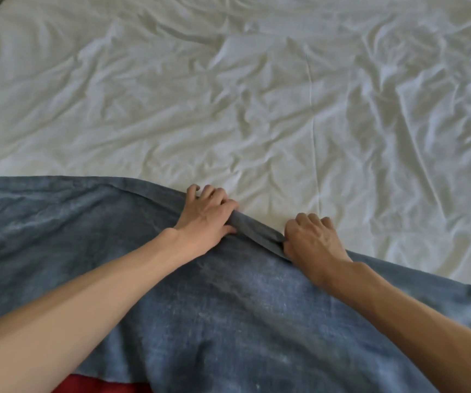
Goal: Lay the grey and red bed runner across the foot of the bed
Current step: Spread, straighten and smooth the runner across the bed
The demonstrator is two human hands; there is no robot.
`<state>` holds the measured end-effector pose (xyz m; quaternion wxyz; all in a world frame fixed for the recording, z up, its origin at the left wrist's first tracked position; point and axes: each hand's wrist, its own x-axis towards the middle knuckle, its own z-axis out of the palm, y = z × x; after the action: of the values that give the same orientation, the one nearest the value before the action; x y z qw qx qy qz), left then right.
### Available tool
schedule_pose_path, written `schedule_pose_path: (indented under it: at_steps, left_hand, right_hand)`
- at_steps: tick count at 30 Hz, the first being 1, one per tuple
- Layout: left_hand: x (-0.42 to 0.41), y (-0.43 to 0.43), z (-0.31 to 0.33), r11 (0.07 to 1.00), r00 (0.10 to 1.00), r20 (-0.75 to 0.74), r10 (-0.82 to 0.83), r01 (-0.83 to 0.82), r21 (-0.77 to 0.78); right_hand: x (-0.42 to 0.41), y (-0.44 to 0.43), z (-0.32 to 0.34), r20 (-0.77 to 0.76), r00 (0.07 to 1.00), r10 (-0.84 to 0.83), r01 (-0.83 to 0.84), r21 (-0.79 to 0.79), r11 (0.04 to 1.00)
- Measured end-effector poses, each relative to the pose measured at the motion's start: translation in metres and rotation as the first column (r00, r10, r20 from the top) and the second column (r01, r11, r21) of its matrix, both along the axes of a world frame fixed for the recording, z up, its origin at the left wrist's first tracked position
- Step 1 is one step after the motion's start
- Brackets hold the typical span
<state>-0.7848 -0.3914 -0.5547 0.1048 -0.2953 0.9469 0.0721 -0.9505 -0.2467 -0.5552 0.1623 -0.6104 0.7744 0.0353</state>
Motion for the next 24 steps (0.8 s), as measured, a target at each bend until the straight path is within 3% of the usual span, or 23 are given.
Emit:
schedule_pose_path:
  at_steps: [5, 8, 11, 18, 24]
  left_hand:
    - [-0.006, -0.008, 0.0, 1.0, 1.0, 0.012, -0.003, 0.003, 0.004]
    - [-0.01, -0.018, 0.002, 0.979, 0.998, -0.011, 0.06, -0.057, 0.196]
    - [-0.01, -0.024, 0.004, 0.915, 0.982, -0.08, 0.173, -0.13, 0.381]
    - [-0.037, -0.032, -0.001, 0.988, 0.936, -0.316, 0.157, -0.154, 0.034]
    - [-0.056, -0.043, -0.017, 0.964, 0.955, -0.227, 0.191, -0.226, -0.143]
  right_hand:
    - [-0.01, 0.001, 0.007, 0.215, 0.973, -0.087, 0.101, -0.059, 0.993]
    - [-0.021, -0.003, 0.01, 0.331, 0.933, -0.142, 0.16, -0.029, 0.987]
    - [-0.033, -0.011, 0.011, 0.335, 0.929, -0.161, 0.194, -0.068, 0.979]
    - [-0.063, -0.05, 0.011, 0.194, 0.962, -0.191, 0.215, -0.114, 0.97]
    - [-0.091, -0.078, 0.007, 0.108, 0.983, -0.151, 0.158, -0.063, 0.985]
